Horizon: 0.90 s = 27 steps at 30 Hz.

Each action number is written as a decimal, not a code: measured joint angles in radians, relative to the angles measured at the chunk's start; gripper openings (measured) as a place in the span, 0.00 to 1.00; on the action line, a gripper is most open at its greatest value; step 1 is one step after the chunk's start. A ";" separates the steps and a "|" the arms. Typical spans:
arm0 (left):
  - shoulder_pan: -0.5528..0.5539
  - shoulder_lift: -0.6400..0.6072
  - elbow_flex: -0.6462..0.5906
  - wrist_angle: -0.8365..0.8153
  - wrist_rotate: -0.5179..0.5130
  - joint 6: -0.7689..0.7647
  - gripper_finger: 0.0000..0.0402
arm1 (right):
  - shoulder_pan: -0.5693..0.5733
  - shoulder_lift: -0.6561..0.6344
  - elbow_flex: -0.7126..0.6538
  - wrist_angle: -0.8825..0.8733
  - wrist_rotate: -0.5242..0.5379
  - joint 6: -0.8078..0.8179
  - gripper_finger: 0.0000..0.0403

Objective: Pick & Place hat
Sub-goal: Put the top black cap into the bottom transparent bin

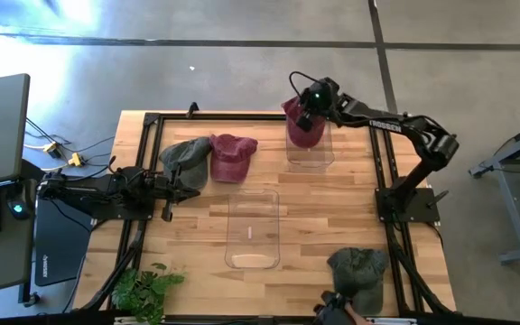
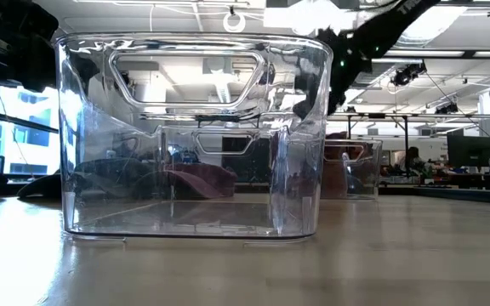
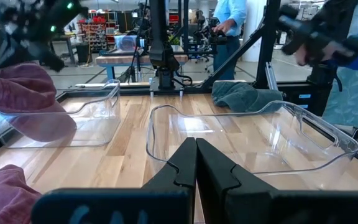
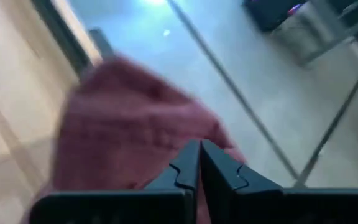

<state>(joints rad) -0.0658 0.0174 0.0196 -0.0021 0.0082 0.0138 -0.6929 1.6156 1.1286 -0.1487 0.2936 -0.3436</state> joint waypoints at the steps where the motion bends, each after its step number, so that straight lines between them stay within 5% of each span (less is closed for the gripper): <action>1: 0.000 0.000 0.000 0.000 0.000 0.000 0.00 | 0.022 -0.021 0.000 0.002 0.021 0.005 0.02; 8: 0.000 0.000 0.000 0.000 0.000 0.000 0.00 | 0.282 -0.184 0.002 -0.070 0.035 0.076 0.01; 18: 0.000 0.000 0.000 0.000 0.000 0.000 0.00 | 0.844 -0.237 0.002 -0.395 0.101 0.368 0.00; 27: 0.000 0.000 0.000 0.000 0.000 0.000 0.00 | 1.195 -0.228 0.002 -0.555 -0.130 0.781 0.01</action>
<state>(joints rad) -0.0658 0.0173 0.0193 -0.0025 0.0082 0.0136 0.5022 1.3876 1.1309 -0.7034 0.1634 0.4379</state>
